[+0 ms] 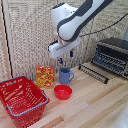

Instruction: Extend the gripper towards the oven tray handle. Grasp the handle and carefully pull the tray out of the oven. Move the gripper above the red bowl. Grab the red bowl gently. Lift the bowl and place it onto the oven tray.

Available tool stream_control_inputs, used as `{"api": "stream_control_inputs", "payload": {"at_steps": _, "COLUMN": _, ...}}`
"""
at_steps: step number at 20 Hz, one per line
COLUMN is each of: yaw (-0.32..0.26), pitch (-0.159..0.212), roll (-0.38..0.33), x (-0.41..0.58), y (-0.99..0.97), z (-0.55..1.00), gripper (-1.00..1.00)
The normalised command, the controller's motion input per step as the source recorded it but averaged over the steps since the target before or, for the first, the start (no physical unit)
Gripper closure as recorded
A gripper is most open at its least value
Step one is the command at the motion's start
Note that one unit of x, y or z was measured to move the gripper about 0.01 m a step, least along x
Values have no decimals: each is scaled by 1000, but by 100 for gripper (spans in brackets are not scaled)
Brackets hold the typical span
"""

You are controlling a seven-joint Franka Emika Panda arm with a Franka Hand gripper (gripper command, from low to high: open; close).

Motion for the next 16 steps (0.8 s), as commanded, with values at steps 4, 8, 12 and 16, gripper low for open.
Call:
{"api": "stream_control_inputs", "payload": {"at_steps": 4, "yaw": 148, "pitch": -13, "roll": -375, "x": 119, "y": 0, "z": -10, "gripper": -100}}
{"api": "stream_control_inputs", "payload": {"at_steps": 8, "yaw": 121, "pitch": -116, "roll": -306, "x": 294, "y": -86, "z": 0, "gripper": -100}}
{"api": "stream_control_inputs", "payload": {"at_steps": 12, "yaw": 58, "pitch": -138, "roll": -230, "x": 206, "y": -463, "z": 0, "gripper": -100}}
{"api": "stream_control_inputs", "payload": {"at_steps": 16, "yaw": 36, "pitch": -60, "roll": -165, "x": 231, "y": -755, "z": 0, "gripper": -100}}
